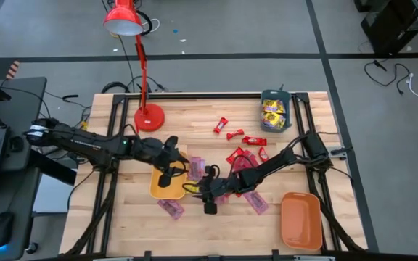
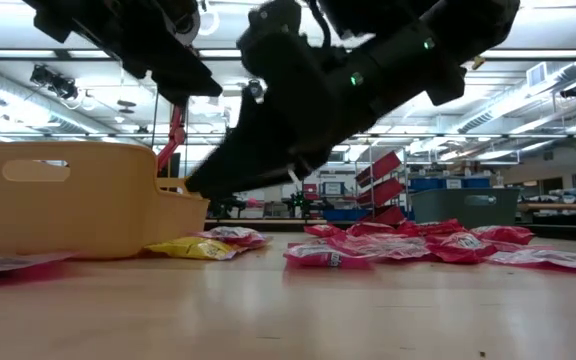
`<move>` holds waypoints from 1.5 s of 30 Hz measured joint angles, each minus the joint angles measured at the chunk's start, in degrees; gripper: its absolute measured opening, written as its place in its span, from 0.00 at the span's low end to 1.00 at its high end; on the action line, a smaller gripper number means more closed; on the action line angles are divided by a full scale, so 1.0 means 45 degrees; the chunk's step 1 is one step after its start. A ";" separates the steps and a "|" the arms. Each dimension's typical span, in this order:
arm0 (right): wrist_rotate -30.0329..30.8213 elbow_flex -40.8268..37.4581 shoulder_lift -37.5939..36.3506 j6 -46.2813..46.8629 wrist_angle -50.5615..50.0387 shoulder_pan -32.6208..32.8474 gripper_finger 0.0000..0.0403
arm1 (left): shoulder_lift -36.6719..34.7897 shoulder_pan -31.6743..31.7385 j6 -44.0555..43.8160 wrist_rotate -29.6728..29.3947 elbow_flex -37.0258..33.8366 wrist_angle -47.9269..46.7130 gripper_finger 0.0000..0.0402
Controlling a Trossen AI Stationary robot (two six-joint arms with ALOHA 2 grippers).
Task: Sort candy
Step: Put the yellow candy pack into the blue bin
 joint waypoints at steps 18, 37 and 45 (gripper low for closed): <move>0.0571 -0.0014 -0.0009 -0.0822 -0.1038 0.0082 0.47 | -0.0005 -0.0707 -0.0322 -0.0550 -0.0001 -0.0053 0.42; 0.0902 -0.0210 -0.0010 -0.0344 -0.0817 0.0113 0.46 | -0.0349 -0.0734 0.0029 -0.3107 0.0710 -0.3152 0.42; 0.0960 -0.0246 -0.0015 -0.0308 -0.0564 0.0252 0.45 | -0.0345 -0.0734 -0.0055 -0.3483 0.0772 -0.4057 0.42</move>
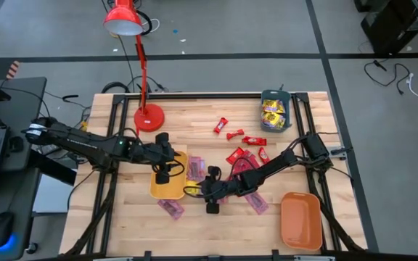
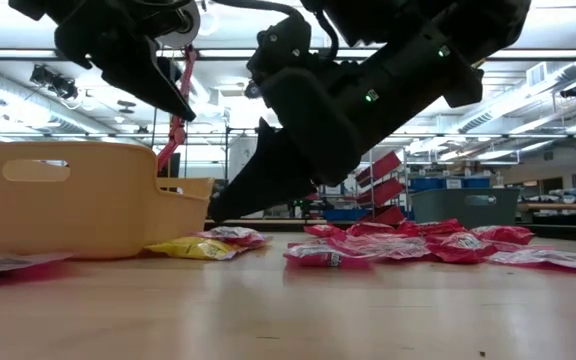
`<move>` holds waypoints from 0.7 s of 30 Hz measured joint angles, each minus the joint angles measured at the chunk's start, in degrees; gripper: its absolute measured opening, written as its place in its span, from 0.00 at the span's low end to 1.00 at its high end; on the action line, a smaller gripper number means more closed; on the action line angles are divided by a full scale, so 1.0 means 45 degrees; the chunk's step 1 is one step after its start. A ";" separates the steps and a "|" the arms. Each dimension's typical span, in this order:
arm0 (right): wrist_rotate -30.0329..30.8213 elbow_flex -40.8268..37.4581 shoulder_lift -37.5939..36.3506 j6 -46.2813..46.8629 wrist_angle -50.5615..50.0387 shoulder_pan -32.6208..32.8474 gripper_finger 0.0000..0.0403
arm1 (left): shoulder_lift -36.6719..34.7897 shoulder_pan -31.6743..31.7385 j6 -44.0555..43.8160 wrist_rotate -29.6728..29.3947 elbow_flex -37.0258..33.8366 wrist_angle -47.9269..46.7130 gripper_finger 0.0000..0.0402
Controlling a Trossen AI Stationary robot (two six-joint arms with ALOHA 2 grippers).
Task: Sort candy
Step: Put the yellow candy pack into the blue bin
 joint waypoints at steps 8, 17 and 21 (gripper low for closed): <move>0.0052 -0.0016 -0.0015 -0.0359 0.0642 0.0000 0.44 | 0.0000 -0.0015 -0.0285 0.0010 0.0000 0.0002 0.42; 0.0051 0.0035 0.0824 -0.0724 0.1795 0.0003 0.44 | 0.0005 -0.0019 -0.0350 0.0019 0.0000 0.0004 0.42; 0.0136 0.0014 0.1248 -0.0446 0.1834 0.0000 0.44 | 0.0009 -0.0019 -0.0472 0.0044 0.0000 -0.0064 0.42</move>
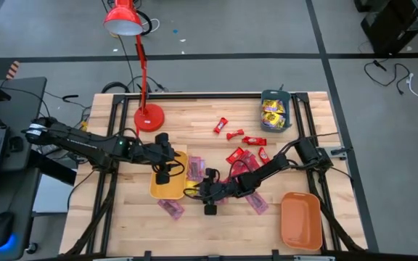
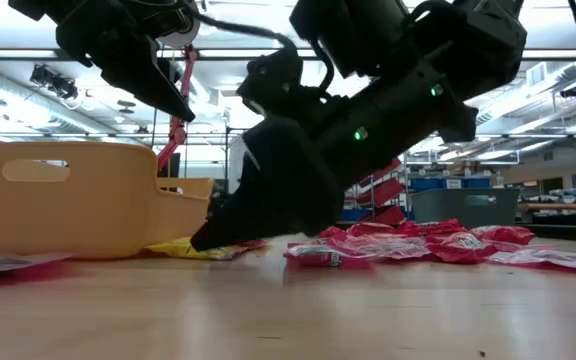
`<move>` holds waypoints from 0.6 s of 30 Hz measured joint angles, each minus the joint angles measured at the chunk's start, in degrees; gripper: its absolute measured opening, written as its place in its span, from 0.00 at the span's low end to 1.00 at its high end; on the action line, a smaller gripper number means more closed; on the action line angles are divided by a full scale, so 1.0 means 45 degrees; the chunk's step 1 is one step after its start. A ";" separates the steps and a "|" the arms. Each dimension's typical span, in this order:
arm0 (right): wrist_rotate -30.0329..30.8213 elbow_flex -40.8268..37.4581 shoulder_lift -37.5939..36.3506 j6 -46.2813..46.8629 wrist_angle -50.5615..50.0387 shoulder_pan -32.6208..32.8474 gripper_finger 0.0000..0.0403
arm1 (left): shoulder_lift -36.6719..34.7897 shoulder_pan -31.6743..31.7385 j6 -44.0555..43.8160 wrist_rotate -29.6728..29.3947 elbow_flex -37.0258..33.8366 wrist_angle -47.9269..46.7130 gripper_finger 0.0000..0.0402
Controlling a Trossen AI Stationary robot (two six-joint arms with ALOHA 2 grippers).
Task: Sort candy
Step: Put the yellow candy pack into the blue bin
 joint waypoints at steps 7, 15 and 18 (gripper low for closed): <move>0.0219 0.0019 -0.0005 0.0168 -0.0426 0.0010 0.44 | 0.0001 -0.0005 -0.0053 0.0005 0.0000 0.0064 0.42; 0.0270 0.0044 -0.0034 0.0414 -0.1080 0.0015 0.38 | 0.0001 -0.0005 -0.0107 0.0000 0.0000 0.0074 0.42; 0.0141 0.0044 -0.0034 0.0438 -0.1108 0.0015 0.31 | 0.0001 -0.0005 -0.0111 -0.0005 0.0000 0.0074 0.42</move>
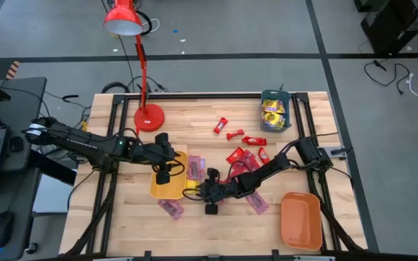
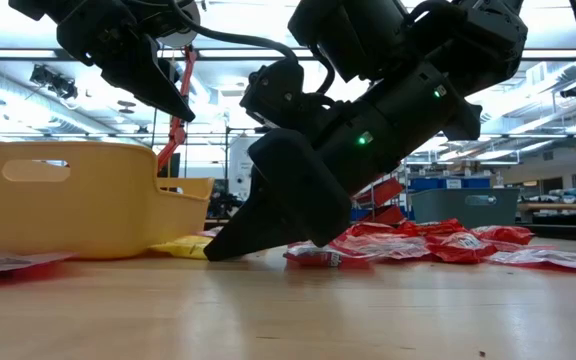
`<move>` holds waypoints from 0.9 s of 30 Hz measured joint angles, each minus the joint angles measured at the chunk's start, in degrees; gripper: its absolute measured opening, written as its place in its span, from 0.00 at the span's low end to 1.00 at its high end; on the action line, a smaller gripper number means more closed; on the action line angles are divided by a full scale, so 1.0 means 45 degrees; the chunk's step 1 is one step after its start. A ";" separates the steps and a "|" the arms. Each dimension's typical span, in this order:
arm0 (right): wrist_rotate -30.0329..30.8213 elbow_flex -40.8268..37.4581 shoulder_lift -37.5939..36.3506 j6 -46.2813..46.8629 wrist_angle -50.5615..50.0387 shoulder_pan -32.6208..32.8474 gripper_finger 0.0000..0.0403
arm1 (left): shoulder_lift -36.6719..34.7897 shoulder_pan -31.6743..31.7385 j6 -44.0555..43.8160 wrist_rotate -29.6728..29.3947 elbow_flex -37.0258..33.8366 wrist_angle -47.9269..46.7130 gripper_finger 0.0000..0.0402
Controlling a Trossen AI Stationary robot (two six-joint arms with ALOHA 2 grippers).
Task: Sort candy
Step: Put the yellow candy pack into the blue bin
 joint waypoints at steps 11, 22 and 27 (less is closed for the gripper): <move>-0.0449 0.0012 -0.0029 0.0348 -0.0453 -0.0005 0.02 | 0.0000 0.0000 -0.0092 -0.0005 0.0000 0.0112 0.42; -0.0341 -0.0078 -0.0964 0.1303 -0.0931 0.0306 0.00 | 0.0000 0.0000 -0.0095 0.0062 0.0000 0.0112 0.42; -0.1457 -0.0068 -0.1547 0.1723 -0.0798 0.0303 0.00 | 0.0000 0.0000 -0.0044 0.0141 0.0000 0.0117 0.42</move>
